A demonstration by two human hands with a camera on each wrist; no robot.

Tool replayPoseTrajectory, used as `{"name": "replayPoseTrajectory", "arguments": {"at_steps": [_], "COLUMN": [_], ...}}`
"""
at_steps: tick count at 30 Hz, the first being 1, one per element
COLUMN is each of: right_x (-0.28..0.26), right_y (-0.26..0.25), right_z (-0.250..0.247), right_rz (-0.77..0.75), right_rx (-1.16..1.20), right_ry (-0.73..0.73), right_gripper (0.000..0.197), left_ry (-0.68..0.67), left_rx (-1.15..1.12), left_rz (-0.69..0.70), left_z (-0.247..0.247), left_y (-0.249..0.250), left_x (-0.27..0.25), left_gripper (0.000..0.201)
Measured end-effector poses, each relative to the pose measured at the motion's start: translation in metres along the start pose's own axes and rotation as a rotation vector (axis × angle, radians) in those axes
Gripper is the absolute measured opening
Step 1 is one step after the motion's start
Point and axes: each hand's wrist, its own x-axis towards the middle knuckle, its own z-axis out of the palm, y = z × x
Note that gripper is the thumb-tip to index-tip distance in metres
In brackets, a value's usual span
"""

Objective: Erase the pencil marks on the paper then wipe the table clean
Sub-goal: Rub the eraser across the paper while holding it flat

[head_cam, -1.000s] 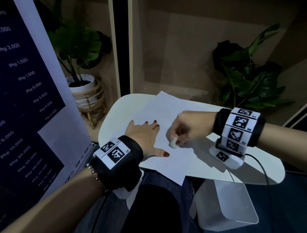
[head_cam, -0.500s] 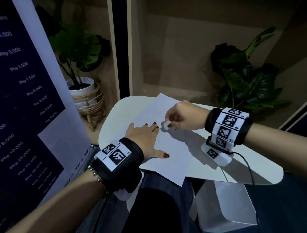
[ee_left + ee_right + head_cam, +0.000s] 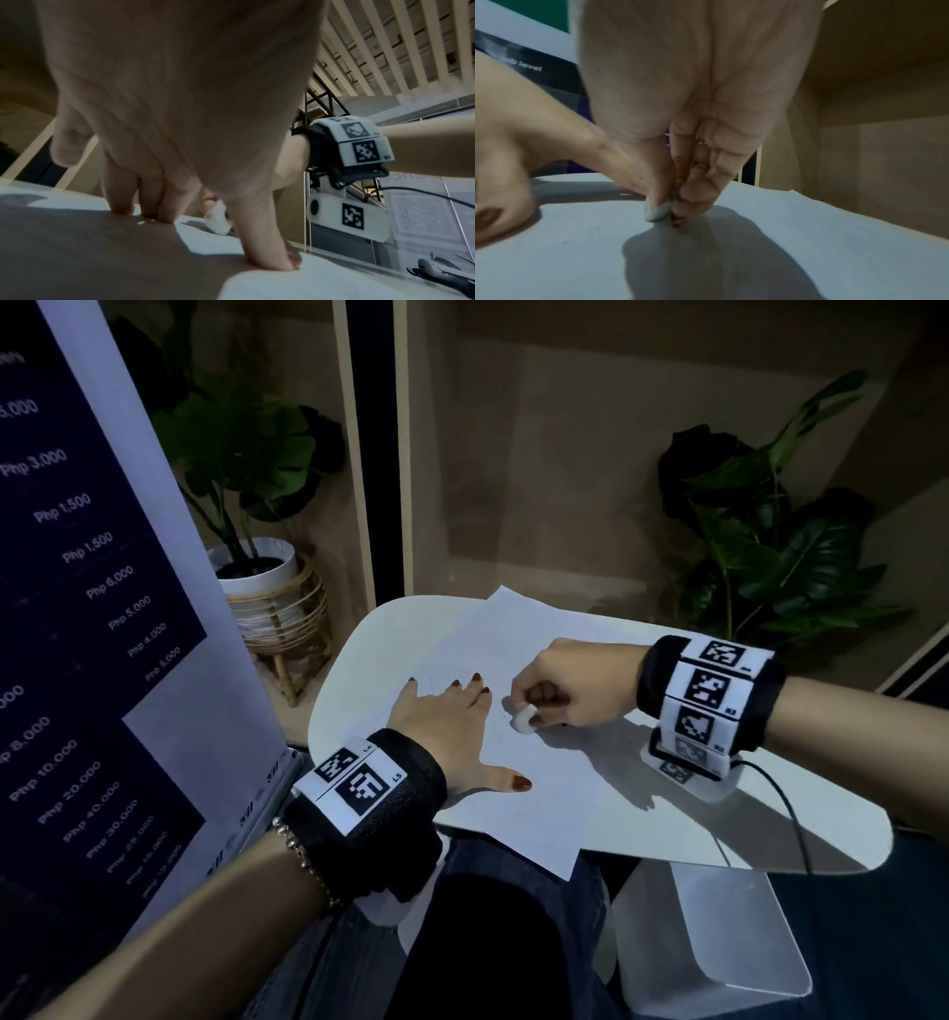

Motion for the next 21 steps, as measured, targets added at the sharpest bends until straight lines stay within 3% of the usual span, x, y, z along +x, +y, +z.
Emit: {"name": "replayPoseTrajectory", "arguments": {"at_steps": [4,11,16,21], "right_x": [-0.021,-0.040,-0.016,0.008], "right_y": [-0.009,-0.016,0.005,0.012], "right_z": [0.004,0.005,-0.014,-0.007], "right_rz": [-0.058,-0.070,0.056,0.085], "right_rx": [-0.015,0.041,0.064,0.109], "right_ry": [-0.102,-0.160,0.062,0.097], "right_gripper": [0.024,0.010,0.015,0.011], "left_ry": [0.001,0.016,0.018,0.020], "left_rx": [-0.014,-0.004,0.001,0.006], "left_rz": [0.002,-0.011,-0.003,0.005], "left_z": [0.001,0.003,0.002,0.003], "left_y": [0.000,0.002,0.002,0.001], "left_x": [0.000,0.001,0.001,0.001], "left_gripper": [0.107,0.107,0.103,0.099]}}
